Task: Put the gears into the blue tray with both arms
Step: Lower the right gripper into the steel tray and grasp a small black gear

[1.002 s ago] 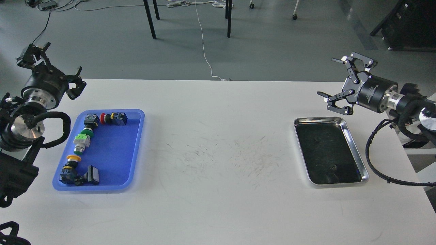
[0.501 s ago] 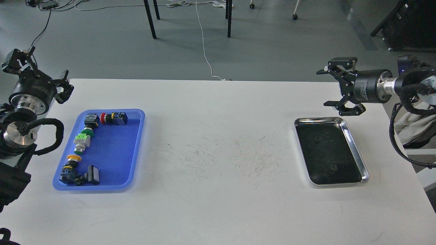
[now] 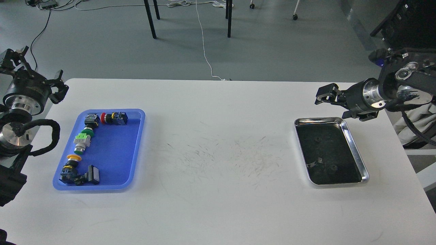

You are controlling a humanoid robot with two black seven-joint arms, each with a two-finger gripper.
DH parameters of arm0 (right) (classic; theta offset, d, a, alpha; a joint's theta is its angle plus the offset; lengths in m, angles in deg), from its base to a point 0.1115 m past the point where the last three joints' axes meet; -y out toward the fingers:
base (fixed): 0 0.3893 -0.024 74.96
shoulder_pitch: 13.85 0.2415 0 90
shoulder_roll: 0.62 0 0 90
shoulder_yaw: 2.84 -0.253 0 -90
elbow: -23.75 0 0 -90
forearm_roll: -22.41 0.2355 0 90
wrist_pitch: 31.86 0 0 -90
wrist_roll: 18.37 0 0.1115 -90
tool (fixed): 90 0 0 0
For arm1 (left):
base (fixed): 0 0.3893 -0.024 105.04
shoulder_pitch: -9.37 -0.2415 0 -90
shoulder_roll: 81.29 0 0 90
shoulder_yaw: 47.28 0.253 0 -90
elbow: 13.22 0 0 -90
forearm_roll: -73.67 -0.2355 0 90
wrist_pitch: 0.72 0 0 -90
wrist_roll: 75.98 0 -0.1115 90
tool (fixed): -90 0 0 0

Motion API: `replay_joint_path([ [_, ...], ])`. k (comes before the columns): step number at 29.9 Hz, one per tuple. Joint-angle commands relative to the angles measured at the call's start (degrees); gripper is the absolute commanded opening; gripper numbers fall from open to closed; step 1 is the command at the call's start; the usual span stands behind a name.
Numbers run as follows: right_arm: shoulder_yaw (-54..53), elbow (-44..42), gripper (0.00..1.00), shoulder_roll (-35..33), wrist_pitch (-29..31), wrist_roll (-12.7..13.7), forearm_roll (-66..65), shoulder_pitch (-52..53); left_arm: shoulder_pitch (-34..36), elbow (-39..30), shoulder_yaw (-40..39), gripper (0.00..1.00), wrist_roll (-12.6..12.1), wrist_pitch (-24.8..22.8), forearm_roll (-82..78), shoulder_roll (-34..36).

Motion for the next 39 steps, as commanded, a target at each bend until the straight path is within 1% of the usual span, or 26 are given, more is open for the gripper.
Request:
replay_joint_path([
  [1, 1.51, 0.58, 0.99, 1.95, -0.02, -0.13, -6.12, 0.0, -0.09, 0.0, 0.08, 0.98, 0.01, 0.0, -0.01, -0.07],
  [3, 1.87, 0.58, 0.99, 3.71, -0.02, -0.13, -8.93, -0.09, -0.17, 0.0, 0.17, 0.98, 0.1, 0.0, -0.01, -0.07],
  [6, 2.04, 0.58, 0.99, 5.38, -0.02, -0.22, -10.44, -0.52, -0.18, 0.0, 0.17, 0.98, 1.15, -0.09, -0.01, 0.02],
  [13, 4.76, -0.21, 0.99, 9.69, -0.02, -0.31, -10.7, -0.88, -0.44, 0.0, 0.17, 0.98, 1.24, -0.18, -0.01, 0.2],
  [17, 7.14, -0.65, 0.99, 10.48, -0.02, -0.4, -11.31, -1.14, -0.53, 0.0, 0.17, 0.98, 1.24, -0.09, -0.01, 0.11],
  [23, 7.84, -2.32, 0.99, 11.19, -0.02, -0.57, -16.94, -3.51, -0.61, 0.0, 0.17, 0.98, 1.24, -0.18, 0.08, 0.02],
  [39, 7.76, -5.31, 0.98, 12.33, -0.02, -0.57, -17.03, -6.5, -0.61, -0.17, 0.08, 0.98, 1.33, -0.09, 0.08, 0.02],
])
